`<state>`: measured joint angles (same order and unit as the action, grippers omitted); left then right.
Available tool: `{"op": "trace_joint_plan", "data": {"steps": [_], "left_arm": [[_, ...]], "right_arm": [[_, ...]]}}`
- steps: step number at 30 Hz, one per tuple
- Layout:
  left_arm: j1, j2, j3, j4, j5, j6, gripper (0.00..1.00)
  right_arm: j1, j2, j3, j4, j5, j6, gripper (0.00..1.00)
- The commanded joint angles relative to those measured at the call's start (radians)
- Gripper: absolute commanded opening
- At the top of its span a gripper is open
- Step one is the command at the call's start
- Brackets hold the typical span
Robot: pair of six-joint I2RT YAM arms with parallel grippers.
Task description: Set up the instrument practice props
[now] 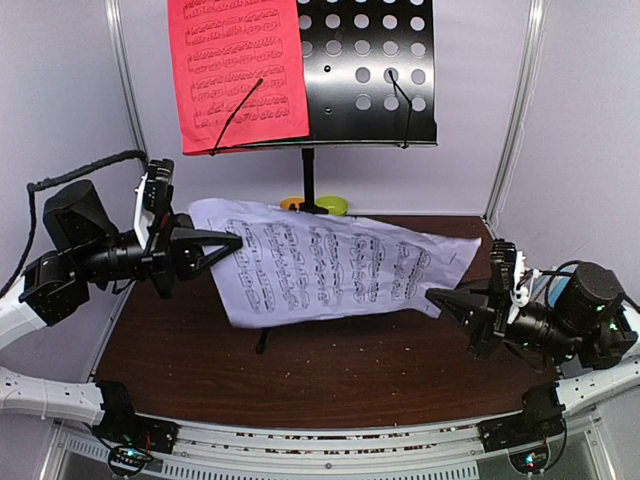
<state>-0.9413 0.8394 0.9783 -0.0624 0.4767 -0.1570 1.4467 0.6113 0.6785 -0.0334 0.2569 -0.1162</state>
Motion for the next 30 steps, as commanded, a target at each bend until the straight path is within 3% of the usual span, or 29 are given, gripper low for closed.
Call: {"op": "trace_joint_plan", "data": {"steps": [1,5,8,12,21,26,30], "left_arm": [[0.006,-0.013,-0.031,0.06,0.001,-0.017,0.01],[0.006,-0.015,0.016,-0.085,-0.093,0.058,0.53],[0.006,-0.022,0.081,-0.25,-0.266,0.155,0.68],[0.0,0.004,0.18,-0.451,-0.398,0.28,0.77],[-0.134,0.108,0.193,-0.478,-0.461,0.432,0.84],[-0.18,0.197,0.192,-0.44,-0.437,0.456,0.8],[-0.196,0.234,0.218,-0.431,-0.414,0.476,0.69]], "right_arm": [[-0.003,-0.005,0.112,-0.109,0.046,-0.039,0.0],[-0.003,0.016,0.217,-0.255,0.056,-0.051,0.0],[-0.003,0.057,0.299,-0.397,0.089,-0.042,0.0],[-0.003,0.154,0.396,-0.568,0.107,0.003,0.0],[-0.003,0.375,0.606,-0.811,0.024,0.115,0.0],[-0.003,0.398,0.652,-0.83,-0.02,0.108,0.0],[-0.003,0.436,0.712,-0.894,-0.025,0.098,0.0]]}}
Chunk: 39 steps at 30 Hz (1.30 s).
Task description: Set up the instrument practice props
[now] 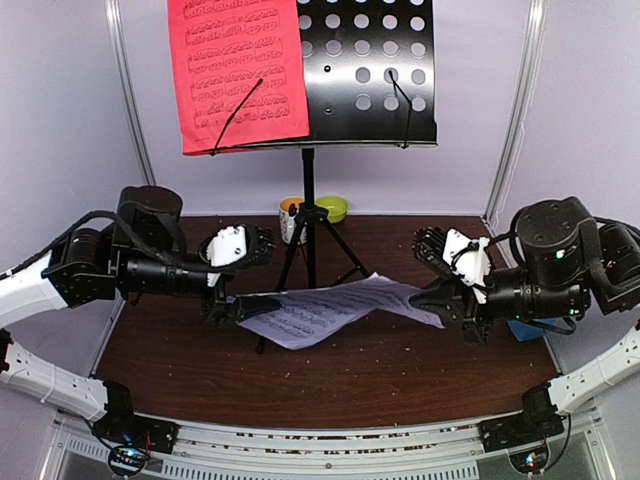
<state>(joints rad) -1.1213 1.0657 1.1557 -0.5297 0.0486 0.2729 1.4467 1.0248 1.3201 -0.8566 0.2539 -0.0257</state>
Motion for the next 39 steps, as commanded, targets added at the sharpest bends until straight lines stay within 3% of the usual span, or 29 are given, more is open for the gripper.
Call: {"op": "trace_joint_plan", "data": {"steps": [1,4,9,13,17,21,30,33,39], "left_arm": [[-0.02,0.012,0.048,0.038,0.014,0.054,0.65],[-0.043,0.03,0.07,0.038,0.007,0.078,0.51],[-0.079,0.075,0.108,0.013,0.018,0.095,0.42],[-0.086,0.087,0.113,0.011,0.032,0.094,0.27],[-0.092,0.083,0.105,0.005,0.016,0.094,0.28],[-0.101,0.093,0.107,-0.01,-0.003,0.092,0.35],[-0.136,0.132,0.142,-0.021,0.003,0.064,0.35],[-0.137,0.129,0.145,-0.021,0.021,0.051,0.28],[-0.137,0.107,0.139,0.009,0.029,0.018,0.0]], "right_arm": [[-0.003,0.031,0.082,-0.089,-0.02,0.007,0.0],[-0.003,0.061,0.116,-0.113,-0.031,0.012,0.0],[-0.003,0.111,0.171,-0.158,-0.025,0.001,0.0],[-0.002,0.118,0.181,-0.166,-0.01,-0.005,0.0],[-0.002,0.129,0.203,-0.192,0.002,-0.007,0.0],[-0.002,0.148,0.232,-0.223,0.005,-0.011,0.0],[-0.003,0.205,0.262,-0.266,0.006,-0.025,0.0],[-0.005,0.21,0.268,-0.275,0.021,-0.022,0.0],[-0.007,0.188,0.28,-0.265,0.044,-0.019,0.0]]}}
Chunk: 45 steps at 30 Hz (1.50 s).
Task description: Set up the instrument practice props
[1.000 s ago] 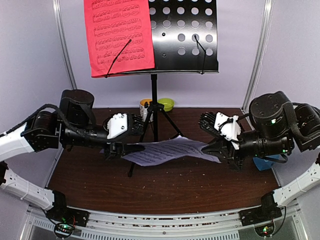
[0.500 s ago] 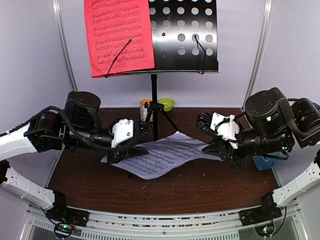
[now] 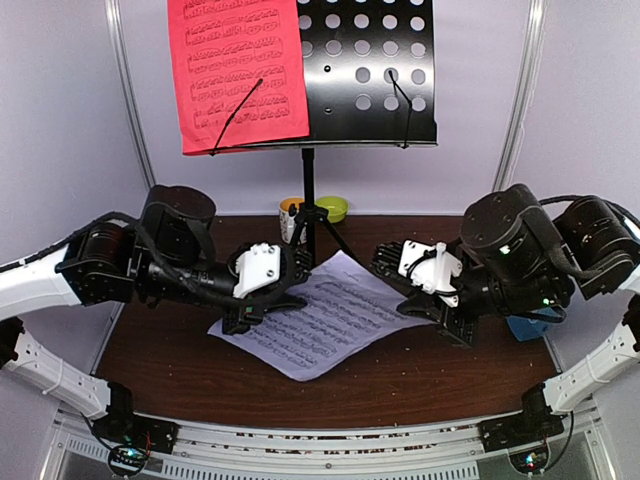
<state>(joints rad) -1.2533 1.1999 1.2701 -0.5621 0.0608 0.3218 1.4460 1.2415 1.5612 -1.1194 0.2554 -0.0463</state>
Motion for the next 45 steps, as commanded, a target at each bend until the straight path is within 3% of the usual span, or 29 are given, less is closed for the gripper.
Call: {"op": "trace_joint_plan", "data": {"steps": [1,5,9,16,20,28,37,45], "left_arm": [[-0.005,-0.036,0.024,0.054,0.023,-0.046,0.0],[0.005,-0.078,0.025,0.118,0.038,-0.103,0.0],[0.068,-0.098,0.081,0.128,0.109,-0.174,0.0],[0.146,-0.101,0.249,0.126,0.085,-0.223,0.0],[0.2,-0.088,0.335,0.182,0.065,-0.264,0.0],[0.273,-0.012,0.556,0.245,-0.008,-0.31,0.0],[0.288,0.143,0.792,0.218,-0.028,-0.26,0.0],[0.295,0.186,0.836,0.257,-0.056,-0.216,0.0]], "right_arm": [[-0.008,-0.041,0.036,0.021,0.043,0.002,0.04],[-0.023,-0.117,0.014,0.139,0.04,-0.007,0.44],[-0.072,-0.145,0.02,0.275,0.059,-0.009,0.62],[-0.225,-0.232,-0.015,0.563,0.083,0.036,0.65],[-0.319,-0.232,-0.01,0.641,0.06,0.077,0.67],[-0.425,-0.169,0.094,0.69,0.039,0.084,0.78],[-0.518,0.028,0.326,0.605,-0.005,0.226,0.75],[-0.561,0.155,0.424,0.576,-0.035,0.3,0.65]]}}
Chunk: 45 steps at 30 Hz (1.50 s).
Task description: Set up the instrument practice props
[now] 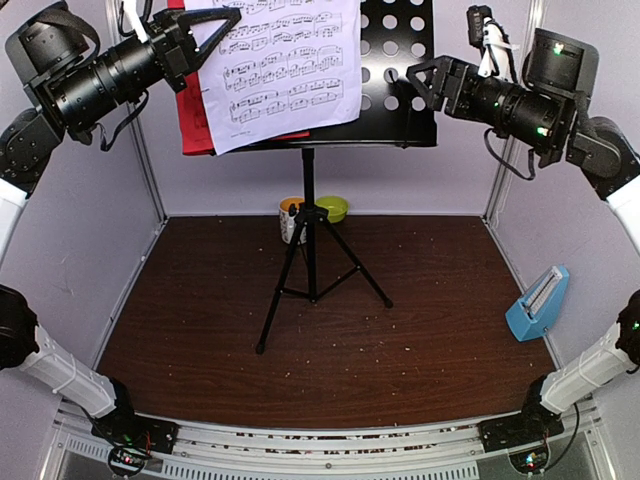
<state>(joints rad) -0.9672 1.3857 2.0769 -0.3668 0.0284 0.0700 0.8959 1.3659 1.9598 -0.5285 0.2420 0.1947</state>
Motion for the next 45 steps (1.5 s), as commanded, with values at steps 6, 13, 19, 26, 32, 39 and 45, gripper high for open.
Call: {"op": "trace_joint_plan", "data": {"steps": [6,13,19,26,32,39,45], "left_arm": [[0.008,-0.002,-0.005,0.09,-0.04,0.052,0.0],[0.008,-0.017,-0.05,0.137,-0.064,0.066,0.0],[0.009,-0.025,-0.07,0.161,-0.087,0.08,0.0],[0.01,-0.018,-0.075,0.174,-0.122,0.092,0.0],[0.01,-0.011,-0.076,0.188,-0.158,0.104,0.0],[0.01,0.0,-0.08,0.2,-0.208,0.12,0.0],[0.015,0.032,-0.062,0.23,-0.192,0.141,0.0]], "right_arm": [[-0.013,0.08,0.037,0.005,0.01,0.075,0.6],[-0.014,0.106,0.041,0.009,0.054,0.072,0.46],[-0.015,0.096,0.016,0.021,0.07,0.065,0.25],[-0.016,0.064,-0.044,0.066,0.069,0.047,0.0],[-0.018,0.027,-0.118,0.138,0.042,0.031,0.0],[-0.016,-0.049,-0.277,0.31,0.012,-0.005,0.0],[-0.016,-0.096,-0.383,0.483,-0.082,-0.073,0.0]]}}
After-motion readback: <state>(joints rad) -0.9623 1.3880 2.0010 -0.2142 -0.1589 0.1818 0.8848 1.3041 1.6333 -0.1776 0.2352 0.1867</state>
